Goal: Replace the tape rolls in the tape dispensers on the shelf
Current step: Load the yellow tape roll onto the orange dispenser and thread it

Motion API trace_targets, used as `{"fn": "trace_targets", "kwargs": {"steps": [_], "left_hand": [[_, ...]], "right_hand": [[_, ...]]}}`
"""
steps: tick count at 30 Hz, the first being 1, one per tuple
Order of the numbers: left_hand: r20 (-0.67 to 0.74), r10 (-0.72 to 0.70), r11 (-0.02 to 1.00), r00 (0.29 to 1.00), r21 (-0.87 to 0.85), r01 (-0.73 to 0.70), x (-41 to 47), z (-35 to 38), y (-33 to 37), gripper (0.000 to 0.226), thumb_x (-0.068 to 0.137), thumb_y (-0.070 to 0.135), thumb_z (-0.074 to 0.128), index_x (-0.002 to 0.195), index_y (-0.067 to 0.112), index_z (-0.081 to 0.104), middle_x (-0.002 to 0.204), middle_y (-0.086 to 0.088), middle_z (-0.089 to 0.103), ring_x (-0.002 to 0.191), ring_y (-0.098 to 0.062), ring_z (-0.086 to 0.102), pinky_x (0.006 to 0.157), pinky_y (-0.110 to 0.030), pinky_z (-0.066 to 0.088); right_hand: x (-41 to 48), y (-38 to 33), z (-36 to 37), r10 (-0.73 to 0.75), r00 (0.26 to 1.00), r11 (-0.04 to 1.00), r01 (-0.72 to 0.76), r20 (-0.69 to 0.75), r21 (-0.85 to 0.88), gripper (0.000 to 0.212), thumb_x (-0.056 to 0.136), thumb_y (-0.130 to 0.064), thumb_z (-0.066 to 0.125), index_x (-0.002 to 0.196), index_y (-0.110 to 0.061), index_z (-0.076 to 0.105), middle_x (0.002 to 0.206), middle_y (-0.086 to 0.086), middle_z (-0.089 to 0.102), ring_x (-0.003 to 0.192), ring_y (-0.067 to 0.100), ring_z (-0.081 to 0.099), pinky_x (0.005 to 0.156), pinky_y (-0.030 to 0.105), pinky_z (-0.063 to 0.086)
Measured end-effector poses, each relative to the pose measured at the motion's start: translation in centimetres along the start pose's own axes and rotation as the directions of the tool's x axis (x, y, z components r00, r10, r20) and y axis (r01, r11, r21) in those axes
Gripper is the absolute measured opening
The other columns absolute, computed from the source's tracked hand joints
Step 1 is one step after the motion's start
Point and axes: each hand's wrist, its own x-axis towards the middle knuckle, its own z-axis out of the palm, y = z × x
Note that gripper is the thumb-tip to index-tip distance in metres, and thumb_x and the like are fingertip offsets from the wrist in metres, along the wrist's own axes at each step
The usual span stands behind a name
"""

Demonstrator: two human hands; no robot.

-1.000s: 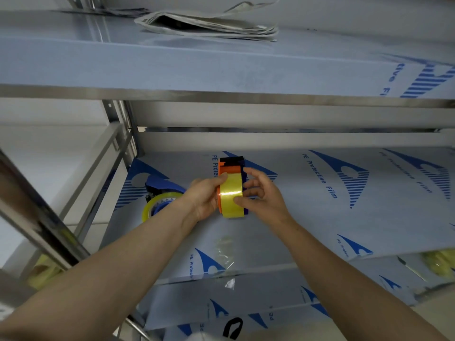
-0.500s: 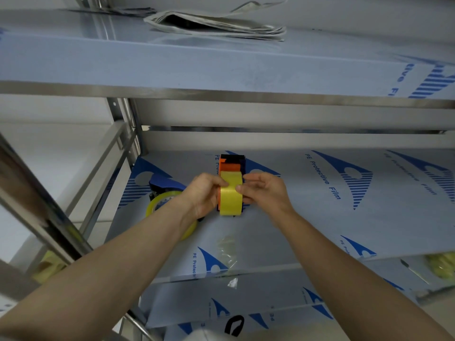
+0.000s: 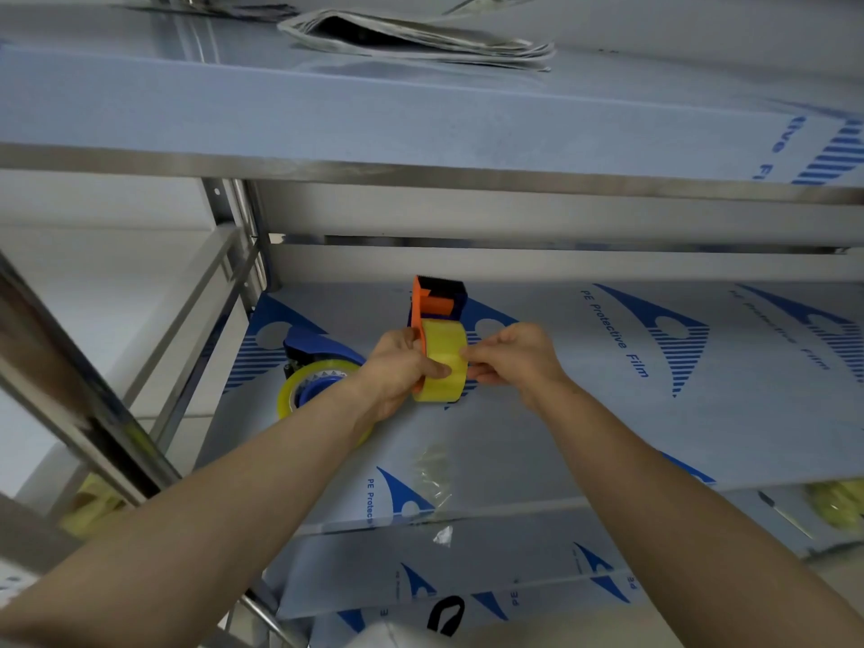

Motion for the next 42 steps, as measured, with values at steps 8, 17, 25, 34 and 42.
{"fn": "trace_targets", "kwargs": {"steps": [8, 17, 25, 34, 42], "left_hand": [[-0.021, 0.063, 0.988, 0.998, 0.142, -0.059, 0.3, 0.1, -0.2, 0.055, 0.071, -0.017, 0.066, 0.120, 0.001, 0.053, 0.111, -0.019, 0.065, 0.106, -0.034, 0.062, 0.093, -0.048, 0.052], [0.016, 0.142, 0.964, 0.990, 0.227, -0.142, 0.4, 0.1, 0.0, 0.060, 0.073, -0.013, 0.068, 0.126, 0.006, 0.048, 0.111, -0.011, 0.064, 0.105, -0.026, 0.062, 0.088, -0.036, 0.053], [-0.064, 0.117, 0.984, 0.991, 0.144, -0.107, 0.9, 0.1, 0.1, 0.056, 0.071, -0.013, 0.069, 0.121, 0.004, 0.053, 0.101, -0.014, 0.066, 0.101, -0.032, 0.063, 0.085, -0.045, 0.055], [-0.068, 0.011, 0.987, 0.998, -0.157, -0.022, 0.4, 0.2, 0.3, 0.043, 0.075, -0.019, 0.058, 0.116, -0.006, 0.055, 0.095, -0.013, 0.067, 0.084, -0.025, 0.066, 0.067, -0.031, 0.057], [-0.072, -0.032, 0.978, 0.997, -0.206, 0.016, 0.1, 0.4, 1.1, 0.032, 0.093, 0.004, 0.039, 0.119, -0.006, 0.055, 0.097, -0.018, 0.065, 0.076, -0.024, 0.067, 0.060, -0.028, 0.057]], "right_hand": [[0.2, -0.5, -0.2, 0.119, 0.992, 0.991, -0.120, 0.029, 0.058, 0.012, 0.076, -0.003, 0.067, 0.084, 0.005, 0.066, 0.069, 0.012, 0.065, 0.060, 0.018, 0.064, 0.065, 0.030, 0.057], [0.7, -0.8, -1.1, 0.352, 0.894, 0.874, -0.420, 0.275, 0.245, 0.010, 0.081, -0.013, 0.061, 0.073, -0.007, 0.059, 0.076, 0.009, 0.060, 0.071, 0.019, 0.060, 0.066, 0.036, 0.056], [0.6, -0.2, -1.0, 0.264, 0.927, 0.842, -0.356, 0.266, 0.405, 0.008, 0.083, -0.013, 0.062, 0.083, -0.005, 0.063, 0.081, 0.009, 0.062, 0.075, 0.019, 0.061, 0.069, 0.034, 0.056], [-0.8, 1.1, 1.2, 0.014, 0.991, 0.976, -0.043, 0.133, 0.214, 0.014, 0.081, -0.008, 0.058, 0.092, -0.014, 0.064, 0.090, 0.005, 0.066, 0.087, 0.016, 0.063, 0.076, 0.026, 0.052], [-1.1, 1.8, 2.5, -0.248, 0.969, 0.967, 0.247, -0.002, -0.053, 0.039, 0.067, -0.019, 0.080, 0.098, -0.017, 0.056, 0.081, -0.010, 0.060, 0.077, 0.008, 0.060, 0.071, 0.025, 0.049]]}}
